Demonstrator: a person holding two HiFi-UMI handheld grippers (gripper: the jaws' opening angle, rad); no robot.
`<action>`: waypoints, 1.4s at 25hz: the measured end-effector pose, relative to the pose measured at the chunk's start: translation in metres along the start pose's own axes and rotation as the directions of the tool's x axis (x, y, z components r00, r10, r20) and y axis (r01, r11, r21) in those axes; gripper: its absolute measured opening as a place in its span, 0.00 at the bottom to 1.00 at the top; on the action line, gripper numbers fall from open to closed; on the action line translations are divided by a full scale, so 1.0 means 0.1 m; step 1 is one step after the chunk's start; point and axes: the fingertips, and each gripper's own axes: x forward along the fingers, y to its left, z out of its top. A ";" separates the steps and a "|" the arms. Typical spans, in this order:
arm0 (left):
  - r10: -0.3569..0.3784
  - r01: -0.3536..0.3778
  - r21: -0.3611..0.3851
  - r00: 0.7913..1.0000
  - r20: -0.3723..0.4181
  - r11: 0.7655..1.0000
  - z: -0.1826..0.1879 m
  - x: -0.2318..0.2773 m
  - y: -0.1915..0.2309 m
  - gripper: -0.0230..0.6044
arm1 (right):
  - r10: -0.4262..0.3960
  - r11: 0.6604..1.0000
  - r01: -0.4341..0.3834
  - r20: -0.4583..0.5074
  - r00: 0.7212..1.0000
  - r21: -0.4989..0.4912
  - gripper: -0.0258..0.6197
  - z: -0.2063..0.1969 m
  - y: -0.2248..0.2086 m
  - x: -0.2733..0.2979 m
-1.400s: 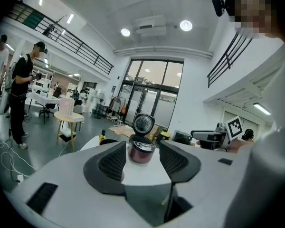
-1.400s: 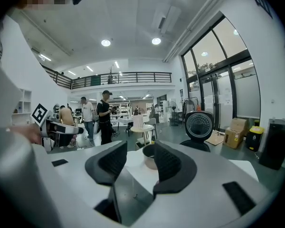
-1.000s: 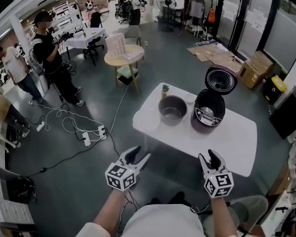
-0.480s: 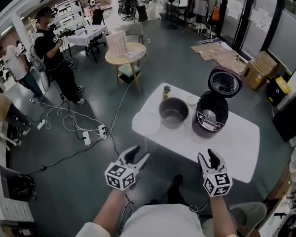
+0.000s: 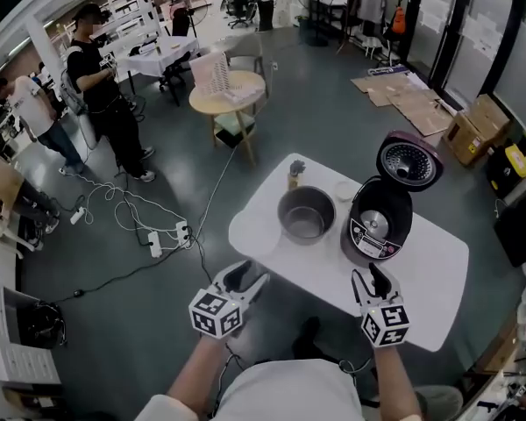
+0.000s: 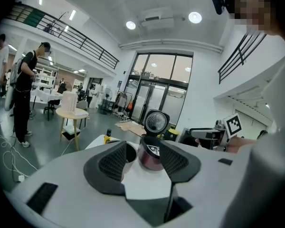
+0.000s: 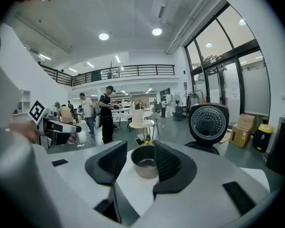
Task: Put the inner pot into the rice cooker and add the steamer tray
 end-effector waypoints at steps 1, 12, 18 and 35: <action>0.008 -0.008 -0.003 1.000 -0.005 1.000 0.01 0.10 0.00 0.40 | 0.007 1.000 -0.006 -0.005 1.000 0.003 0.34 0.01 -0.10 0.07; 0.103 -0.103 -0.013 0.994 -0.036 0.995 0.27 0.99 0.09 0.40 | 0.103 0.995 -0.103 -0.067 0.992 0.007 0.34 0.10 -0.92 0.79; 0.140 -0.142 -0.023 0.989 -0.054 0.990 0.31 1.26 0.17 0.40 | 0.136 0.991 -0.135 -0.110 0.985 0.012 0.34 0.03 -1.09 1.07; 0.104 -0.107 -0.012 0.982 -0.156 0.994 0.30 1.81 0.82 0.40 | 0.078 0.995 -0.064 -0.215 0.973 0.071 0.34 -0.19 -1.10 1.82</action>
